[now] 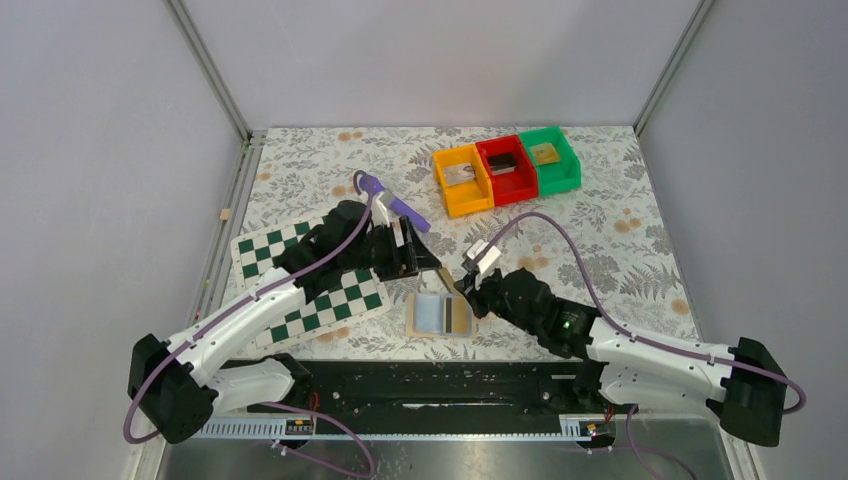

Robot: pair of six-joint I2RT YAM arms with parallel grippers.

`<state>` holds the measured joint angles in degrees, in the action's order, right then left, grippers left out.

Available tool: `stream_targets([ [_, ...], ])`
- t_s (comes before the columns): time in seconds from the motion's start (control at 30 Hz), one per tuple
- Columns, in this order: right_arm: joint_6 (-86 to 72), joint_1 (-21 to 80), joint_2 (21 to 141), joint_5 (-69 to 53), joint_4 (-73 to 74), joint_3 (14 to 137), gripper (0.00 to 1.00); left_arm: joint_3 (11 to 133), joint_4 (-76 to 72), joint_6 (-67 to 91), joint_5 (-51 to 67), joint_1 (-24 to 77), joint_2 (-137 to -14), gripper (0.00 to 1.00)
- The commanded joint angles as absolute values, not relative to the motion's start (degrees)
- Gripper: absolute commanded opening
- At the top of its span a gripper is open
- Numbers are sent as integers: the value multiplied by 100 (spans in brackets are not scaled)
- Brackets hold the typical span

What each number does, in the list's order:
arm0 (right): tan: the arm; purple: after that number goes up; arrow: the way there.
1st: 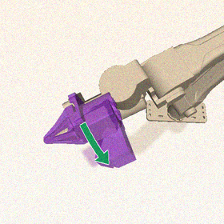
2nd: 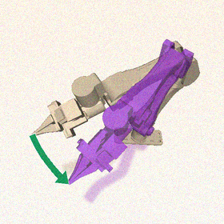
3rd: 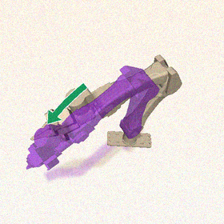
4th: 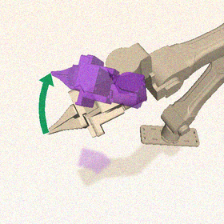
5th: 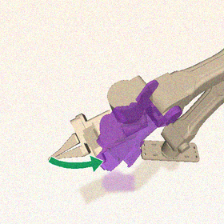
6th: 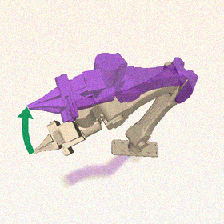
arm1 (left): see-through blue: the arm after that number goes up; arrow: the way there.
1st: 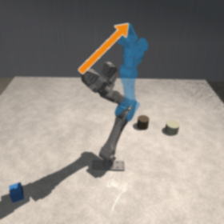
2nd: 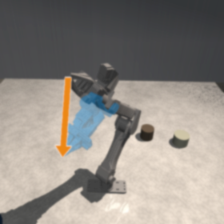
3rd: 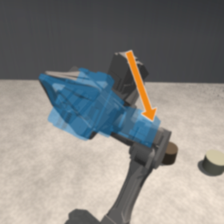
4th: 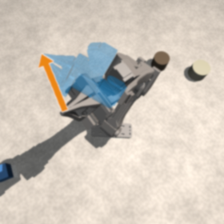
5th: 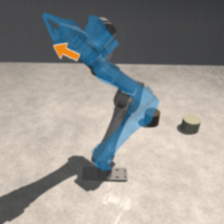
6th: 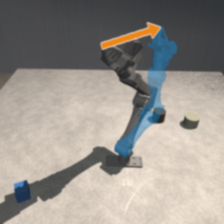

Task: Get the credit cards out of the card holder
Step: Remove the credit card from the card holder.

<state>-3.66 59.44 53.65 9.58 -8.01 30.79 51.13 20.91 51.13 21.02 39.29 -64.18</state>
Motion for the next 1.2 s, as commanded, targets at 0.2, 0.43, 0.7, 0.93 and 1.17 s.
stream_targets([
  [0.2, 1701, 7127, 5582, 2914, -2440, 2673, 0, 5175, 1833, 5493, 2411, 3711, -6369, 73],
  [0.43, 2142, 7522, 5881, 3336, -2675, 2728, 0, 4864, 1403, 5591, 2755, 3703, -6543, 58],
  [0.7, 2473, 7795, 6218, 3670, -2916, 2784, 0, 4683, 1375, 5619, 2799, 3695, -6688, 53],
  [0.93, 2422, 8004, 6260, 3768, -2945, 2705, 2, 4586, 1006, 5722, 2999, 3689, -6734, 24],
  [1.17, 1879, 8024, 5783, 3669, -2598, 2557, 28, 4565, 972, 5335, 3122, 3654, -6750, 0],
])
